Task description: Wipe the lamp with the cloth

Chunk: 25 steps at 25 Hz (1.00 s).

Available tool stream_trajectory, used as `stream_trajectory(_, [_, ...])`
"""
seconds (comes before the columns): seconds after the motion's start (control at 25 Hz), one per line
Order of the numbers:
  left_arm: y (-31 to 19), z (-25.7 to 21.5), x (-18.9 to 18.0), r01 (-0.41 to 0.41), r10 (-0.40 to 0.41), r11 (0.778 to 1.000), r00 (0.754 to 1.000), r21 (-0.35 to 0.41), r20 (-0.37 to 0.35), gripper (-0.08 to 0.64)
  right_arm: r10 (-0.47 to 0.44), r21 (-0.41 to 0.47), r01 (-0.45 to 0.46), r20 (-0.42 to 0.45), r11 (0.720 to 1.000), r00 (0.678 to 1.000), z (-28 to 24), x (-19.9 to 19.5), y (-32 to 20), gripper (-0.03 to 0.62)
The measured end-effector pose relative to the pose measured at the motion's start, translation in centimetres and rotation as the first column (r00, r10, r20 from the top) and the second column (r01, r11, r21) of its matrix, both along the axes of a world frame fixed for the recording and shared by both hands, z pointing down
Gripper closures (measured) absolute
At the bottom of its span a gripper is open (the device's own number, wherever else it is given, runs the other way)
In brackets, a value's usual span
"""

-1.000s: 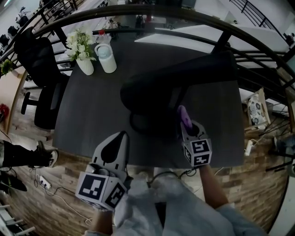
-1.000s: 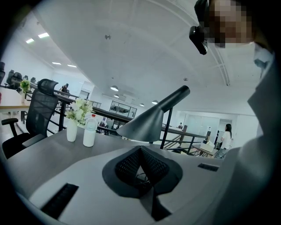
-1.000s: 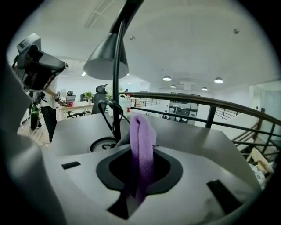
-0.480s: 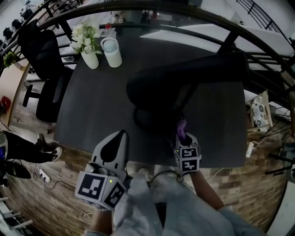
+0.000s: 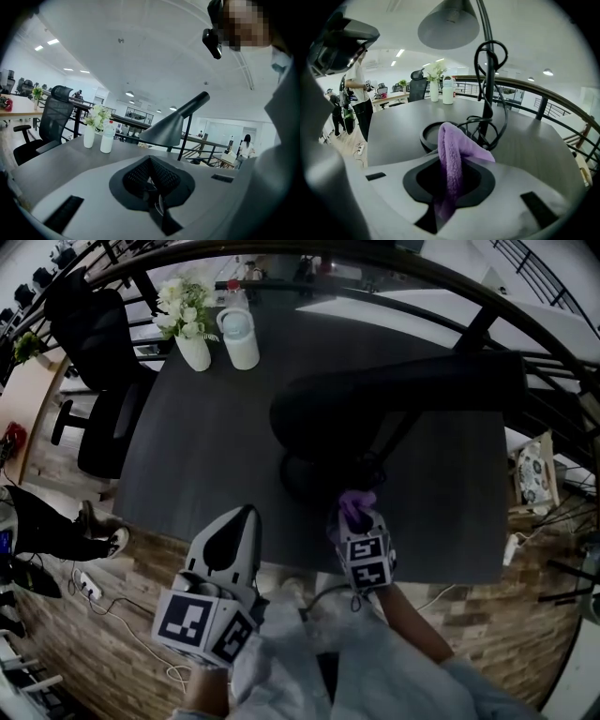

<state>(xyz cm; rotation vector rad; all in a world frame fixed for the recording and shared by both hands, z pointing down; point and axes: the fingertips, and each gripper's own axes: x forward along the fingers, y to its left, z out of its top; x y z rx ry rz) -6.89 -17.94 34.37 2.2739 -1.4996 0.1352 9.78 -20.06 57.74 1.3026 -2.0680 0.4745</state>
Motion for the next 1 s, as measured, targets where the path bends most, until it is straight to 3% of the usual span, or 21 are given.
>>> stream_trajectory(0.32, [0.6,0.3,-1.0,0.043,-0.043,0.998,0.999,-0.039,0.004,0.546,-0.057,-0.003,0.057,0.003,0.998,0.998,0.0,-3.6,-2.9,0.537])
stream_trajectory(0.64, [0.8,0.5,-2.5,0.101,-0.100,0.994,0.995,-0.032,0.010,0.546,-0.087,0.008,0.087,-0.026,0.996,0.996,0.5,-6.1,-6.0,0.535])
stream_trajectory(1.0, [2.2,0.7,-4.9,0.178,-0.176,0.983,0.984,-0.047,0.041,0.546,-0.188,0.055,0.189,-0.021,0.980,0.982,0.3,-11.1,-9.0,0.537])
